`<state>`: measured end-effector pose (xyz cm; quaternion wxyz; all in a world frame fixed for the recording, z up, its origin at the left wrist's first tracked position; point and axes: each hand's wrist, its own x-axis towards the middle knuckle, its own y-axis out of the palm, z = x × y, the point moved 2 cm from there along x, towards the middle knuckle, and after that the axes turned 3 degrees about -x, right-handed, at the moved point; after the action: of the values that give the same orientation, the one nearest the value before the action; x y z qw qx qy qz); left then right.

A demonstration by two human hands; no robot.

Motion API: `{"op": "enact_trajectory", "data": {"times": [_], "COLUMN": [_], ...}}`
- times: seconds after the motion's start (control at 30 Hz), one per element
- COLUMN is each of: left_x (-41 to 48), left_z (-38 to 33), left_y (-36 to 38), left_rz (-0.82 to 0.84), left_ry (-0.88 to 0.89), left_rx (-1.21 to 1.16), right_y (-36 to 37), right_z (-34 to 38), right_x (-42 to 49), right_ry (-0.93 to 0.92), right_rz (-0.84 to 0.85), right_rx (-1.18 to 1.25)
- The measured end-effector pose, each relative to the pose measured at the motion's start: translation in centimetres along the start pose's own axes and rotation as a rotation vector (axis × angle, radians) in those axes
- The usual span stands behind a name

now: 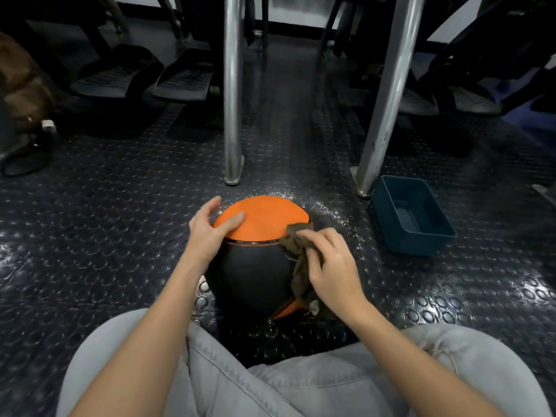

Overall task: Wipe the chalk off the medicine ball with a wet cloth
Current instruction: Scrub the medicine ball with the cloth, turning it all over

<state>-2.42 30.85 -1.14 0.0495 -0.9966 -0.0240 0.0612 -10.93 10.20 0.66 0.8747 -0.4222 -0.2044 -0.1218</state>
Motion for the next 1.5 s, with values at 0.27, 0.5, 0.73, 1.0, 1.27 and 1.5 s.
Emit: {"op": "enact_trajectory", "data": {"times": [0.27,0.5,0.73,1.0,1.27,1.5], "left_x": [-3.8,-4.1,-1.6,-1.9,-1.8,-2.4], "left_z": [-2.4,-1.4,-2.6,-1.5,-1.5,-1.7], "left_y": [5.0,5.4,3.8,2.6,2.5,3.1], "left_rz": [-0.177,-0.144,-0.166,-0.233,-0.191,-0.033], "left_ry": [0.537,0.604,0.52,0.524,0.634,0.726], "left_rx": [0.395,0.667,0.652,0.617,0.535,0.588], "right_y": [0.2,0.3,-1.1,1.9,0.8,1.5], "right_z": [-1.1,-3.2,-3.9,-3.2,0.9,-5.0], "right_x": [1.0,2.0,3.8,2.8,4.4,3.7], "right_ry": [0.165,0.195,0.361,0.043,-0.092,0.273], "right_rz": [-0.095,0.048,-0.107,0.071,-0.122,0.044], "right_rx": [0.031,-0.076,0.074,0.063,0.039,-0.146]}}
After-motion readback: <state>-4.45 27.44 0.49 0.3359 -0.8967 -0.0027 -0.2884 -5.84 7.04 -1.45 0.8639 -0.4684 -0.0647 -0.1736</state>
